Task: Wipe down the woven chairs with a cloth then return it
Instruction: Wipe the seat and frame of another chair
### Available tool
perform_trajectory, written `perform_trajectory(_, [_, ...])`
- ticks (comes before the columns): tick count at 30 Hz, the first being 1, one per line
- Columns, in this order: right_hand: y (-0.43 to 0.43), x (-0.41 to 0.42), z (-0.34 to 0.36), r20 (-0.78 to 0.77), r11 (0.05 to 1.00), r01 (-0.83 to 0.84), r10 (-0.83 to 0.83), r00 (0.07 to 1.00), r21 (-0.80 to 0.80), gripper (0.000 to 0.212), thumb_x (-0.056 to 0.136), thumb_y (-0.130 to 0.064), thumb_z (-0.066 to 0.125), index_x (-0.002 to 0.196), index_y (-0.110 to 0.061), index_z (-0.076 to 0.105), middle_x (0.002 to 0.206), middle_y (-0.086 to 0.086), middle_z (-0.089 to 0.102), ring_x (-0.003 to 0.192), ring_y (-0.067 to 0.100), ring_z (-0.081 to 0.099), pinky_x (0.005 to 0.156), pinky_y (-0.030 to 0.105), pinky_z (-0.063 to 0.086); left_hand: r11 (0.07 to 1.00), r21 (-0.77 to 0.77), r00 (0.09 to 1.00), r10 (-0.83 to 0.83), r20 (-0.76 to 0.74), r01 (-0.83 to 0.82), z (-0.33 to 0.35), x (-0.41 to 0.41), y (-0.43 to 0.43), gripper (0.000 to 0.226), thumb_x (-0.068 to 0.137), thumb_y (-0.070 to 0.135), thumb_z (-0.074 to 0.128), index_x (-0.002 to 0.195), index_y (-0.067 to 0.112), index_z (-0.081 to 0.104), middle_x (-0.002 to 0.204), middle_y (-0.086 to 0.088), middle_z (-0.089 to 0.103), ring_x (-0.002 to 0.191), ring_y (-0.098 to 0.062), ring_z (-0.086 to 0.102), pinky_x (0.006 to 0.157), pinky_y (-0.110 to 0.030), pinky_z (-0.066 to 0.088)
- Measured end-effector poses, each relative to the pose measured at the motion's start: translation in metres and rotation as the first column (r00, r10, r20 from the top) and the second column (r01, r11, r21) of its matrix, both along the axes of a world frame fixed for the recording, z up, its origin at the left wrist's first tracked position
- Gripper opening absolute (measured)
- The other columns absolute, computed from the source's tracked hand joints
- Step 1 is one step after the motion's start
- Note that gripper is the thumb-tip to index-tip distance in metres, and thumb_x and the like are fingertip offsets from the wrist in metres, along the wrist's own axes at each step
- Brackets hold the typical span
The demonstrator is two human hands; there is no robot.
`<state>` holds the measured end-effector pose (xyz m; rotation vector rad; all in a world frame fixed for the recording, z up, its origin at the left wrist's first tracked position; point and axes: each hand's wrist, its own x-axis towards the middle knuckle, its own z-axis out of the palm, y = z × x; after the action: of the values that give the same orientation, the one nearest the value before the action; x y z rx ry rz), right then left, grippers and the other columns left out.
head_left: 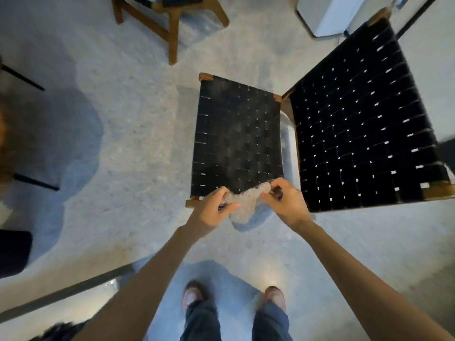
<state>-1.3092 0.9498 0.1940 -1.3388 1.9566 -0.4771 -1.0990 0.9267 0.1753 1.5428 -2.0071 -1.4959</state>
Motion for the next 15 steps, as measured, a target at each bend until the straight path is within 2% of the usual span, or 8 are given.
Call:
perform_trajectory(2, [-0.002,0.023,0.04,0.03,1.0,0.002,-0.001,1.0,-0.017,0.029,0.091,-0.027,0.064,0.116,-0.014,0.058,0.106,0.002,0.063,0.092,0.018,0.061,0.087,0.03,0.053,1.0,-0.023,0.999,0.011,-0.037,-0.011,0.041,0.031,-0.005,0.035,0.087,0.043,0.058,0.11,0.016,0.055,0.102,0.004,0.063,0.086,-0.004,0.06,0.074,-0.02,0.052])
perform_trajectory(3, [-0.003,0.035,0.057,0.056,1.0,0.003,-0.001,0.998,-0.031,0.03,0.09,-0.027,0.065,0.117,-0.016,0.058,0.107,0.0,0.063,0.092,0.015,0.062,0.086,0.029,0.054,0.999,-0.041,0.999,0.011,-0.039,-0.013,0.06,0.046,-0.008,0.031,0.089,0.038,0.059,0.113,0.018,0.055,0.104,0.008,0.061,0.088,-0.002,0.059,0.074,-0.014,0.049])
perform_trajectory(5, [-0.004,0.063,0.089,0.1,0.997,-0.024,0.032,0.994,-0.078,0.024,0.09,-0.027,0.065,0.111,-0.02,0.056,0.109,-0.004,0.064,0.089,0.012,0.062,0.083,0.026,0.056,0.996,-0.089,1.0,-0.014,-0.013,0.012,0.094,0.08,-0.015,0.031,0.09,0.03,0.061,0.118,0.019,0.054,0.11,0.01,0.057,0.092,-0.001,0.054,0.072,-0.004,0.042])
perform_trajectory(6, [-0.004,0.072,0.098,0.116,0.994,-0.044,0.056,0.992,-0.104,0.021,0.09,-0.025,0.064,0.108,-0.02,0.055,0.111,-0.005,0.064,0.089,0.011,0.062,0.081,0.024,0.056,0.994,-0.106,1.0,-0.021,0.01,0.022,0.104,0.091,-0.018,0.031,0.091,0.028,0.061,0.119,0.019,0.055,0.112,0.009,0.057,0.096,-0.003,0.053,0.072,-0.004,0.039])
perform_trajectory(8, [-0.004,0.087,0.11,0.141,0.986,-0.07,0.091,0.986,-0.149,0.013,0.092,-0.02,0.061,0.102,-0.02,0.053,0.115,-0.006,0.063,0.087,0.008,0.061,0.074,0.016,0.055,0.994,-0.11,1.0,0.005,0.017,-0.003,0.12,0.112,-0.023,0.03,0.091,0.027,0.06,0.119,0.018,0.056,0.116,0.004,0.059,0.103,-0.011,0.055,0.081,-0.013,0.041])
perform_trajectory(10, [-0.009,0.108,0.122,0.157,0.983,-0.066,0.094,0.983,-0.172,0.01,0.092,-0.014,0.059,0.095,-0.018,0.051,0.106,-0.008,0.064,0.079,0.006,0.059,0.063,0.008,0.048,0.993,-0.112,0.999,0.046,0.006,-0.046,0.138,0.139,-0.03,0.027,0.091,0.024,0.06,0.116,0.014,0.059,0.115,-0.001,0.062,0.105,-0.017,0.058,0.087,-0.025,0.045])
perform_trajectory(12, [-0.016,0.124,0.13,0.145,0.986,-0.054,0.077,0.986,-0.158,0.01,0.092,-0.014,0.059,0.095,-0.018,0.049,0.088,-0.012,0.058,0.076,0.009,0.057,0.061,0.008,0.043,0.99,-0.115,0.996,0.088,0.01,-0.086,0.15,0.159,-0.038,0.025,0.091,0.025,0.06,0.113,0.013,0.059,0.115,-0.004,0.064,0.105,-0.02,0.059,0.089,-0.03,0.047])
perform_trajectory(15, [-0.032,0.14,0.128,0.127,0.995,-0.031,0.043,0.991,-0.096,0.013,0.091,-0.021,0.062,0.093,-0.021,0.049,0.08,-0.011,0.053,0.074,0.011,0.054,0.063,0.008,0.039,0.984,-0.099,0.988,0.153,0.017,-0.15,0.158,0.178,-0.058,0.027,0.091,0.03,0.058,0.112,0.014,0.058,0.116,-0.003,0.063,0.104,-0.019,0.059,0.091,-0.033,0.049])
